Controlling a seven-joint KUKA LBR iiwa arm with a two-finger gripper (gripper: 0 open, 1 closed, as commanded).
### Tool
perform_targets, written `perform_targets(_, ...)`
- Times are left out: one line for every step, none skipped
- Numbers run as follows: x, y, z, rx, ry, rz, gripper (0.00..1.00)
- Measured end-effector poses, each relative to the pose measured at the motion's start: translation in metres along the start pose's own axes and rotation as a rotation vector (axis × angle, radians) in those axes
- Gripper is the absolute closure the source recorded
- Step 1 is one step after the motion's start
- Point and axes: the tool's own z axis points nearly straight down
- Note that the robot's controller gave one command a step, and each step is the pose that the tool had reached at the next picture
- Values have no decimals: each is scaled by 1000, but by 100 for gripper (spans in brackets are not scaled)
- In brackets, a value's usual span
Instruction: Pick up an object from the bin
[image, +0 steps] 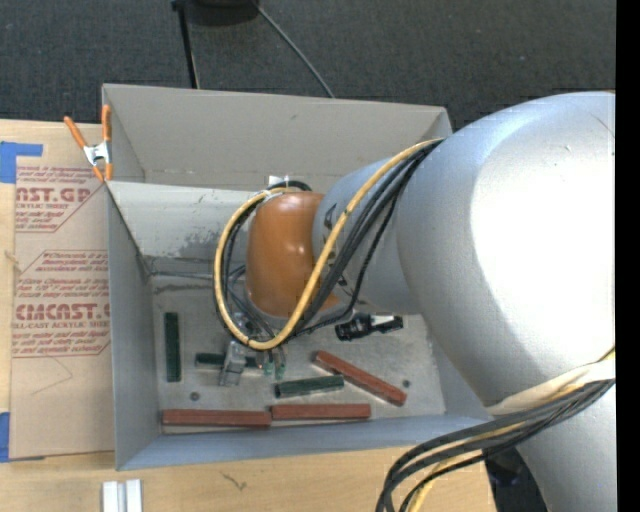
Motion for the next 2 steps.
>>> perform_targets(0, 0, -1, 0, 0, 0, 100)
perform_targets(-43, 43, -156, 0, -3, 23, 100)
